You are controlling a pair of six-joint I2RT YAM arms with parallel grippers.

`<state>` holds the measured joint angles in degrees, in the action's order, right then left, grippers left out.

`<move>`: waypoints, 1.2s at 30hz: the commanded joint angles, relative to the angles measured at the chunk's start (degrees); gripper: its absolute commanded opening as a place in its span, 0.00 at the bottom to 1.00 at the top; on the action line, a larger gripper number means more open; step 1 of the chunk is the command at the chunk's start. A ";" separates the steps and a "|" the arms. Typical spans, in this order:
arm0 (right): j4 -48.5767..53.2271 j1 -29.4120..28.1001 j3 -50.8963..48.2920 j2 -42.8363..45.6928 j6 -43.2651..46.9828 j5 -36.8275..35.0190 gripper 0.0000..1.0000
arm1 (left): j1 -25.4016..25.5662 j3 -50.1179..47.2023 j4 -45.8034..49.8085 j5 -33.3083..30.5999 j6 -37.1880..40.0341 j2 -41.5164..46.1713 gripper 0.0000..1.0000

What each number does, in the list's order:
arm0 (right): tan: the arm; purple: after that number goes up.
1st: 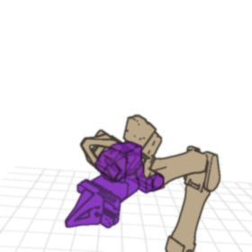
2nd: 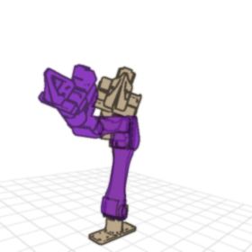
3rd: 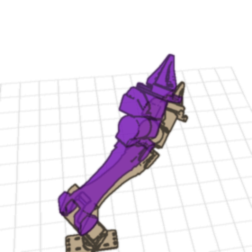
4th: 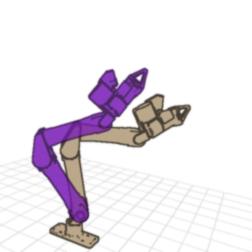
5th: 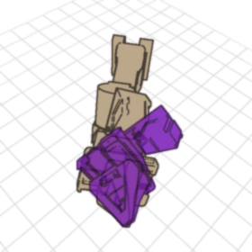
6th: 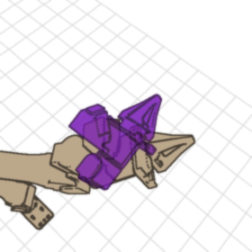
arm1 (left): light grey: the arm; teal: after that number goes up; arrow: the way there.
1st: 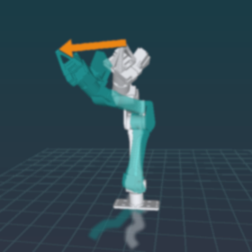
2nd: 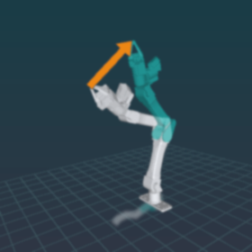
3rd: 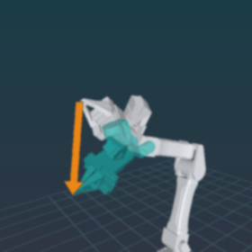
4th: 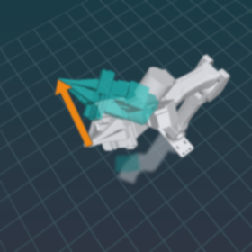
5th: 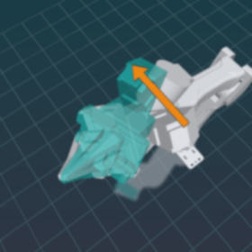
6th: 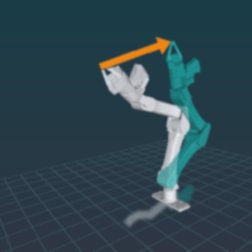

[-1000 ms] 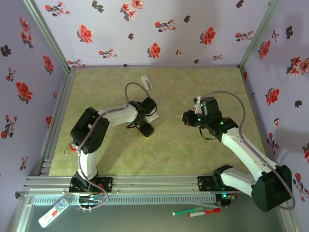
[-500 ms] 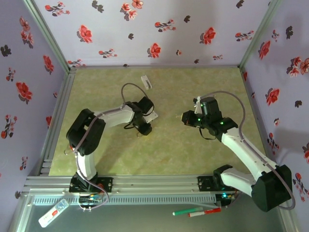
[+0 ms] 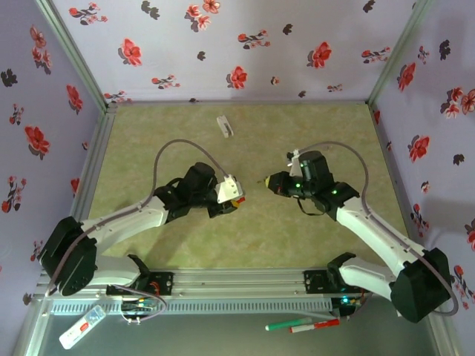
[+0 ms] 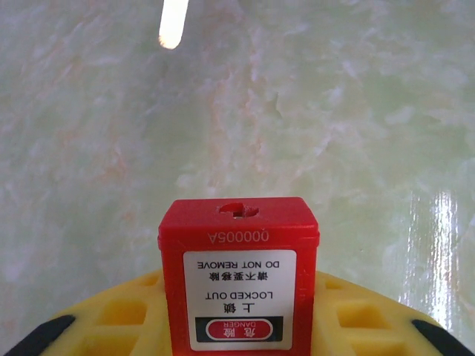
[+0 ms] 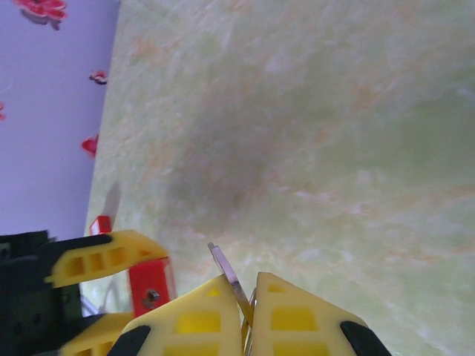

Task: Unlock with the key

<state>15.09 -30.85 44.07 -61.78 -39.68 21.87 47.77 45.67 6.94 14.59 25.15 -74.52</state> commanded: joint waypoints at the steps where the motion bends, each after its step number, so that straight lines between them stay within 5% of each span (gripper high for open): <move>1: -4.16 -3.06 1.10 -0.06 -2.91 -0.22 0.00 | 0.48 -0.18 -4.44 -0.79 5.91 1.22 0.07; 10: -5.04 -8.34 0.38 0.69 -4.37 -2.36 0.00 | 0.92 -0.58 -7.38 -3.42 5.53 1.74 0.02; 36: -2.86 -8.52 -1.30 -1.14 -2.42 -2.01 0.00 | 0.92 -2.17 -11.24 -2.51 2.83 3.33 0.00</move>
<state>11.31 -39.00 43.33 -62.19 -43.51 20.75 48.49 43.64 -0.03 11.16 28.88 -73.23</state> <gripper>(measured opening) 0.085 0.348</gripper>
